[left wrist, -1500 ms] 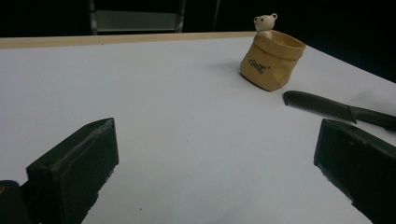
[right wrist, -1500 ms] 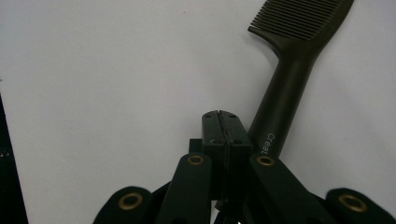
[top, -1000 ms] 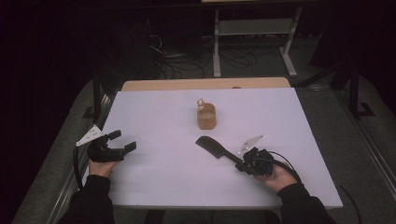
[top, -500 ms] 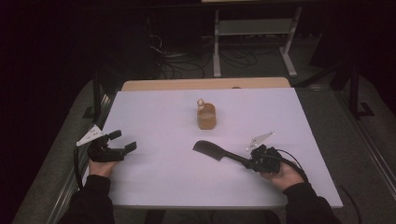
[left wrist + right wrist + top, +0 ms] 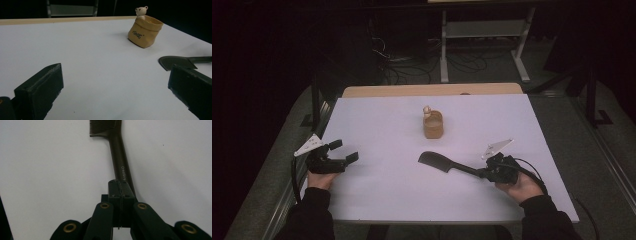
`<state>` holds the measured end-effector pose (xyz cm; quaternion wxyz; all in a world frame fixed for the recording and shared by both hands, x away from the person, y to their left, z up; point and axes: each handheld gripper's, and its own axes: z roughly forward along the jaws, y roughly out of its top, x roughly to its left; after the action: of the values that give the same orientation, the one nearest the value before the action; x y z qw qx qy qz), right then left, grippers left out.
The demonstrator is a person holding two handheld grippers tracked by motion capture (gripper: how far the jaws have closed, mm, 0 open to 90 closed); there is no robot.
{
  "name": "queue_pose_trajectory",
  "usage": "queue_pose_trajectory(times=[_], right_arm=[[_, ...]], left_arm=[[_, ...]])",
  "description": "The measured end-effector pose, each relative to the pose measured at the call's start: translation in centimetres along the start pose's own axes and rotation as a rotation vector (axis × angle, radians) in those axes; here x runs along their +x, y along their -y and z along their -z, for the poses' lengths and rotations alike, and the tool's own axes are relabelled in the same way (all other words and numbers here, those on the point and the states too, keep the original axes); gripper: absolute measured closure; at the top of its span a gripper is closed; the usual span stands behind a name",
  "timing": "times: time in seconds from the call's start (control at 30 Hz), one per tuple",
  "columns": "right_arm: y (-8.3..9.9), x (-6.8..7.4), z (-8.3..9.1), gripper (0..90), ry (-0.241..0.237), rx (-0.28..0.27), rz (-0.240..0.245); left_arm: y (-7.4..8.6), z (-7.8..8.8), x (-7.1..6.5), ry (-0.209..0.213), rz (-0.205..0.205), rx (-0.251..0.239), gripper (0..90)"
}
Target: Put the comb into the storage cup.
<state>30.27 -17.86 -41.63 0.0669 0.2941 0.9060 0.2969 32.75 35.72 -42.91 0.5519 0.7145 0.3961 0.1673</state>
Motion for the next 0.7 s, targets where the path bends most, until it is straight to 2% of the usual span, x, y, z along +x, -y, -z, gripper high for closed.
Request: queue_pose_trajectory(times=[0.2,0.37,0.47,0.57,0.7], right_arm=[[-0.6,0.1,0.7,88.7,-0.002,-0.019,0.014],[-1.4,0.1,1.4,83.1,-0.008,-0.044,0.018],[-2.0,0.3,1.8,78.0,-0.005,-0.047,0.033],[-2.4,0.3,1.9,68.0,-0.01,-0.059,0.032],[-3.0,0.2,1.9,60.1,-0.013,-0.065,0.036]], left_arm=[[0.0,0.0,-0.1,-0.002,0.002,0.001,0.0],[0.0,0.0,-0.1,-0.006,0.003,0.001,0.0],[0.0,0.0,-0.1,-0.006,0.001,0.004,0.0],[0.0,0.0,-0.1,-0.008,0.002,0.002,0.0],[0.0,0.1,-0.1,-0.009,0.005,-0.005,0.0]])
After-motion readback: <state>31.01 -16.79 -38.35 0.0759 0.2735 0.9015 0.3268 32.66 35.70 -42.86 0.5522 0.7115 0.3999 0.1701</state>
